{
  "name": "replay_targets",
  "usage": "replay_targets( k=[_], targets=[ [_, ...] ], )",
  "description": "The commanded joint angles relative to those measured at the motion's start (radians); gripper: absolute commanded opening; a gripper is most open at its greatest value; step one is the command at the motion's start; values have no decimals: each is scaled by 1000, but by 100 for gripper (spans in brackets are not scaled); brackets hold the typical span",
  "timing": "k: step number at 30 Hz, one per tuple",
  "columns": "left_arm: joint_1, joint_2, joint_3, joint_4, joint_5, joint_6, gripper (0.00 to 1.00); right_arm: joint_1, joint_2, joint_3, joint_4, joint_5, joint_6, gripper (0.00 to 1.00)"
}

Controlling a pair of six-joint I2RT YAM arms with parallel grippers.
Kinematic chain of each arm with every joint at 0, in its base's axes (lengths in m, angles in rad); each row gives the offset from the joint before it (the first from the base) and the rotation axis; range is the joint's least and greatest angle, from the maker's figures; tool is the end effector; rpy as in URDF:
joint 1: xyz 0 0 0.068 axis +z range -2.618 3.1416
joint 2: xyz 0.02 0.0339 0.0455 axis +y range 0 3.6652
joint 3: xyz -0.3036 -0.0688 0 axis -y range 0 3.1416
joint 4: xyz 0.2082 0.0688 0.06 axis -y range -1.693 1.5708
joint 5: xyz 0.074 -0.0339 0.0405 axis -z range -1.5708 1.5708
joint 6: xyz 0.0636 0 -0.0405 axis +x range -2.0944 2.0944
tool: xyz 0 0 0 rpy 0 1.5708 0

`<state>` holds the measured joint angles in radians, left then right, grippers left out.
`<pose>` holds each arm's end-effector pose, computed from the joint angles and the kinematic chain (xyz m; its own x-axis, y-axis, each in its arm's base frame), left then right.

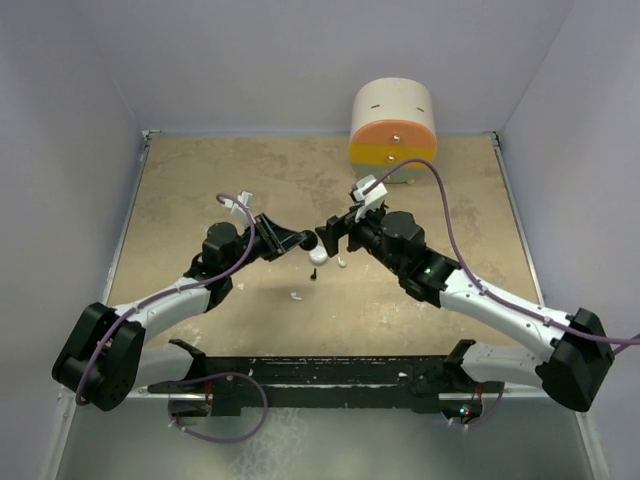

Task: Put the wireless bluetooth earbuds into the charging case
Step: Pick up the charging case at the center of the board.

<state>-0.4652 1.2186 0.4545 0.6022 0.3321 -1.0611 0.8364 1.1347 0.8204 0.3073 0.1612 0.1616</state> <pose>0.2047 -0.1260 0.2761 -0.6915 -0.5762 -0.4357 0.2215 0.4049 -0.8871 0.1718 0.1751 0.3804 -0.1052 0.1205 -0.9871 -0.6162 0.7712 0.1598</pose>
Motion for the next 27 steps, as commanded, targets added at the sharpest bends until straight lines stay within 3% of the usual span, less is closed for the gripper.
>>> replay_targets(
  k=[1,27],
  targets=[
    [-1,-26,44,39,-11,17,0,-2,54,20,-48,68,62,100],
    [-5,-31,54,65,-35,-25,0,-2,222,32,42,-128,-2,95]
  ],
)
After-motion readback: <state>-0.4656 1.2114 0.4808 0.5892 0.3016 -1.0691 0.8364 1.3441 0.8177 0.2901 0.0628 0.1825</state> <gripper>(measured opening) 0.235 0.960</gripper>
